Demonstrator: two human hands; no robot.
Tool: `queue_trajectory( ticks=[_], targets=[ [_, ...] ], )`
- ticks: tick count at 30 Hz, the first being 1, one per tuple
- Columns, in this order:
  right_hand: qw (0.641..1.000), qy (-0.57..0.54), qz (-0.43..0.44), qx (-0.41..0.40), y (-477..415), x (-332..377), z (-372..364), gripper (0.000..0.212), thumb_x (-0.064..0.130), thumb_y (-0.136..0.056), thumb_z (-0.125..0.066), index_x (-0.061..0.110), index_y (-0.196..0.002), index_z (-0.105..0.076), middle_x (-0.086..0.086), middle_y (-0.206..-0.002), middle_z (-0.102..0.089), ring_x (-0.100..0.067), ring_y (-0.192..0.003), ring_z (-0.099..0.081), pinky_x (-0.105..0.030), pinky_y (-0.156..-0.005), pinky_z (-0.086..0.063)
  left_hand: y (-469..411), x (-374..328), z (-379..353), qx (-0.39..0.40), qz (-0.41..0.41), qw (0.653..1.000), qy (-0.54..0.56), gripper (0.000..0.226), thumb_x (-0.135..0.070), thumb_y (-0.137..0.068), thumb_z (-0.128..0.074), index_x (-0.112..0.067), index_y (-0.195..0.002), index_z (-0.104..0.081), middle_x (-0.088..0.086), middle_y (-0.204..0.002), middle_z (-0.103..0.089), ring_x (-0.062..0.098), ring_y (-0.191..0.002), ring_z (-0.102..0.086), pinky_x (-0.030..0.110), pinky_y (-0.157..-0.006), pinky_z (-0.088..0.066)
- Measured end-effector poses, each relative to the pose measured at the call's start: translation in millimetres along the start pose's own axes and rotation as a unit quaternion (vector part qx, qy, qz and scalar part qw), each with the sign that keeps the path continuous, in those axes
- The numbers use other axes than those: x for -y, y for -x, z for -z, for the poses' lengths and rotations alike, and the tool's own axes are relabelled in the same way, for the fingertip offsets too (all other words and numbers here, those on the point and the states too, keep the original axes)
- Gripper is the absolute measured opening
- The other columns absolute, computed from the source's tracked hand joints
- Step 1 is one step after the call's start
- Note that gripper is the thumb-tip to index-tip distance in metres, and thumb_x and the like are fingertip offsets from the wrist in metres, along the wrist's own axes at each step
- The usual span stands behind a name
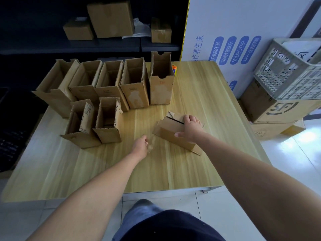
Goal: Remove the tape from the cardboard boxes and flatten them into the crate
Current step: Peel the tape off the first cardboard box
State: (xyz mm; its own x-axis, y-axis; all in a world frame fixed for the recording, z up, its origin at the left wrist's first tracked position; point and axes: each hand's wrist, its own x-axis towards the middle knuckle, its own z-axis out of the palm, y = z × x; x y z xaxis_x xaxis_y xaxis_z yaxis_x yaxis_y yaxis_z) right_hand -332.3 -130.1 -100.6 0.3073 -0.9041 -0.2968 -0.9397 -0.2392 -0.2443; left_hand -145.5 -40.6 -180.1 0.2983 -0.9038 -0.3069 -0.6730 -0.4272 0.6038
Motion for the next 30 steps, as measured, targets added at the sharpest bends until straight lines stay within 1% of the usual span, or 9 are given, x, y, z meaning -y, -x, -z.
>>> queue_trajectory(
  ticks=[3, 6, 10, 13, 17, 19, 23, 27, 30],
  targets=[
    [1.000, 0.001, -0.003, 0.007, -1.2, -0.2, 0.5, 0.092, 0.048, -0.082, -0.067, 0.006, -0.147, -0.017, -0.013, -0.149, -0.026, -0.030, -0.141, -0.017, -0.040, -0.117, -0.015, -2.7, 2.7, 1.3, -0.019, 0.012, 1.000, -0.001, 0.015, -0.004, -0.087, -0.058, -0.009, -0.084, -0.045, 0.010, -0.098, -0.047, 0.022, -0.080, -0.047, 0.031, -0.067, -0.039],
    [1.000, -0.004, -0.005, 0.010, -1.1, 0.4, 2.1, 0.092, 0.047, -0.082, -0.067, 0.006, -0.147, -0.018, -0.012, -0.149, -0.026, -0.030, -0.141, -0.017, -0.041, -0.117, -0.014, -8.8, 4.4, 5.4, 0.000, 0.024, 1.000, 0.010, 0.007, -0.010, -0.089, -0.060, -0.007, -0.083, -0.057, 0.013, -0.096, -0.062, 0.024, -0.081, -0.058, 0.033, -0.069, -0.046],
    [1.000, -0.008, -0.010, 0.011, -0.1, 1.8, 5.5, 0.092, 0.047, -0.081, -0.068, 0.007, -0.147, -0.018, -0.011, -0.149, -0.028, -0.029, -0.140, -0.019, -0.040, -0.116, -0.016, -14.7, -1.3, 14.1, 0.006, 0.028, 0.991, 0.134, 0.021, -0.001, -0.096, -0.041, -0.004, -0.111, -0.055, 0.014, -0.097, -0.061, 0.025, -0.067, -0.065, 0.036, -0.055, -0.054],
    [1.000, -0.010, -0.015, 0.011, 0.5, 2.7, 7.3, 0.090, 0.046, -0.080, -0.069, 0.008, -0.146, -0.020, -0.010, -0.148, -0.029, -0.028, -0.140, -0.021, -0.039, -0.115, -0.016, -21.5, -4.9, 21.3, -0.003, 0.052, 0.975, 0.214, 0.033, 0.001, -0.092, -0.051, -0.007, -0.124, -0.049, 0.006, -0.098, -0.054, 0.022, -0.064, -0.064, 0.024, -0.048, -0.045],
    [0.999, -0.018, -0.025, 0.011, -0.2, 3.3, 6.7, 0.087, 0.045, -0.079, -0.070, 0.010, -0.145, -0.024, -0.009, -0.147, -0.030, -0.028, -0.139, -0.021, -0.040, -0.114, -0.017, -27.7, -5.6, 25.3, -0.008, 0.070, 0.972, 0.225, 0.049, 0.009, -0.079, -0.062, -0.015, -0.122, -0.055, -0.003, -0.084, -0.041, 0.010, -0.066, -0.046, 0.017, -0.055, -0.039],
    [0.999, -0.020, -0.028, 0.011, -0.5, 3.8, 5.7, 0.087, 0.045, -0.079, -0.070, 0.010, -0.144, -0.024, -0.009, -0.147, -0.030, -0.028, -0.140, -0.021, -0.039, -0.114, -0.017, -28.4, -4.8, 26.2, 0.008, 0.078, 0.964, 0.254, 0.054, 0.017, -0.076, -0.059, -0.014, -0.120, -0.059, -0.001, -0.088, -0.045, 0.012, -0.075, -0.048, 0.017, -0.060, -0.044],
    [0.999, -0.021, -0.037, 0.009, -0.6, 5.4, 5.2, 0.087, 0.044, -0.079, -0.071, 0.010, -0.144, -0.025, -0.008, -0.147, -0.030, -0.027, -0.139, -0.023, -0.039, -0.113, -0.017, -30.8, -2.5, 27.9, 0.070, 0.112, 0.942, 0.307, 0.048, 0.018, -0.080, -0.054, -0.009, -0.119, -0.058, 0.005, -0.103, -0.058, 0.023, -0.102, -0.055, 0.036, -0.094, -0.047],
    [0.999, -0.021, -0.037, 0.004, -2.0, 6.2, 3.5, 0.086, 0.043, -0.078, -0.072, 0.010, -0.143, -0.027, -0.009, -0.147, -0.031, -0.028, -0.138, -0.024, -0.040, -0.113, -0.019, -32.9, 2.0, 24.9, 0.124, 0.102, 0.968, 0.194, 0.026, 0.006, -0.088, -0.052, -0.009, -0.108, -0.059, 0.010, -0.111, -0.060, 0.024, -0.108, -0.056, 0.033, -0.096, -0.044],
    [0.999, -0.019, -0.043, 0.000, -3.8, 6.5, 1.0, 0.085, 0.043, -0.077, -0.073, 0.011, -0.142, -0.029, -0.009, -0.146, -0.031, -0.029, -0.138, -0.025, -0.040, -0.113, -0.019, -33.1, 4.2, 18.9, 0.147, 0.044, 0.987, 0.051, 0.025, -0.003, -0.093, -0.051, -0.007, -0.116, -0.060, 0.010, -0.124, -0.057, 0.025, -0.118, -0.051, 0.030, -0.099, -0.039]
  ],
)
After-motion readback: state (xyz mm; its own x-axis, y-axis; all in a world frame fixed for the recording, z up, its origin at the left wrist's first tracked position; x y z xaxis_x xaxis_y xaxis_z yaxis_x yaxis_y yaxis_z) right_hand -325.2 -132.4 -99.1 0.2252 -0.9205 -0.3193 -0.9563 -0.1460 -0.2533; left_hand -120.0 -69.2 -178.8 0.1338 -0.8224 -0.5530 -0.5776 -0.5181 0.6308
